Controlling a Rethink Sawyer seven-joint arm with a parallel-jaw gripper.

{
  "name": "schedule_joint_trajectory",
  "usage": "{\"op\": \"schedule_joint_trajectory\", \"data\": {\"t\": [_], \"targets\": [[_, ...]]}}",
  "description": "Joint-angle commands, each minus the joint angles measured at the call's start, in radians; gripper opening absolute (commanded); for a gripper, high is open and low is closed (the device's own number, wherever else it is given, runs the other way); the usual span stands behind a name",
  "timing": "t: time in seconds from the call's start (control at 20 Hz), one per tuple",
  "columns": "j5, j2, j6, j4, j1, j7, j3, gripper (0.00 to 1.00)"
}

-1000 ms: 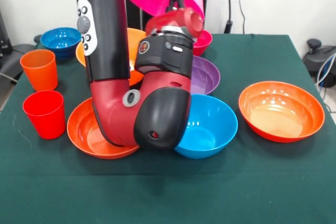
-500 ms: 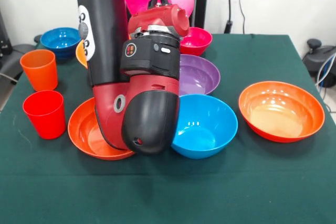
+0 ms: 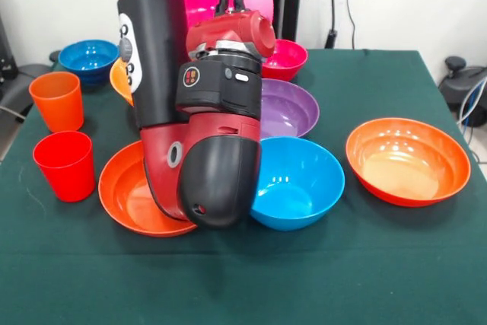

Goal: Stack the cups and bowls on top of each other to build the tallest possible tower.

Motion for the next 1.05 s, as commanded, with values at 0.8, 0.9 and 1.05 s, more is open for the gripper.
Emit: {"op": "schedule_joint_trajectory", "data": {"t": [0.8, 0.9, 1.05], "targets": [[0.092, 0.001, 0.044, 0.208, -0.035, 0.07, 0.129, 1.0], [0.044, -0.074, -0.061, 0.367, -0.093, -0.025, 0.126, 1.0], [0.008, -0.276, -0.327, 0.631, -0.168, -0.201, 0.142, 1.0]]}}
